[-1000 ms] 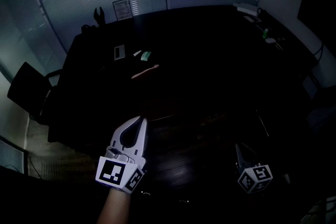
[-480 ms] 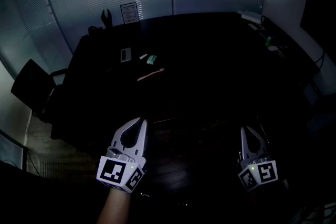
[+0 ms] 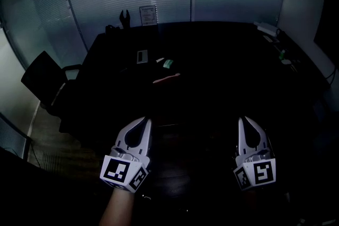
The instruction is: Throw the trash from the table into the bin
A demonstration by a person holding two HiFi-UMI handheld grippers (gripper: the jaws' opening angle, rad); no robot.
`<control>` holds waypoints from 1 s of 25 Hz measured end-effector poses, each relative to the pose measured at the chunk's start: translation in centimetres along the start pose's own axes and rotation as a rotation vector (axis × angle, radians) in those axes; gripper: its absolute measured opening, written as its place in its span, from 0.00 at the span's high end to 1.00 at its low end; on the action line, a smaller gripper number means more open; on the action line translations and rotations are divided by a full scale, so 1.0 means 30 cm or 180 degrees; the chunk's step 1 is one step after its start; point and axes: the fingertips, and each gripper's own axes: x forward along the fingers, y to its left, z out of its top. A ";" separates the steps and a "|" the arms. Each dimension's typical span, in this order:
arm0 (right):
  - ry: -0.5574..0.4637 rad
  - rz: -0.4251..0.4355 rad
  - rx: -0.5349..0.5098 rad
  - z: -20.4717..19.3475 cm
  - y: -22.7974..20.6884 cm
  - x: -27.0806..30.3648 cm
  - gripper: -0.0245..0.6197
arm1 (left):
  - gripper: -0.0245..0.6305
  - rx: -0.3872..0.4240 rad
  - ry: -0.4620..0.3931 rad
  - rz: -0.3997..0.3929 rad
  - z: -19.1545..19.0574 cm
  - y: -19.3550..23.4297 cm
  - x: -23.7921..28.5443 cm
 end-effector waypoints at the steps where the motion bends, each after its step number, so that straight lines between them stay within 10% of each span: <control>1: -0.0025 0.0022 -0.0006 0.011 0.012 0.005 0.95 | 0.96 0.0005 -0.0003 0.0035 0.004 0.007 -0.006; 25: -0.0191 0.0710 0.0089 0.127 0.400 0.230 0.95 | 0.96 0.0153 -0.0169 0.0800 0.172 0.323 -0.226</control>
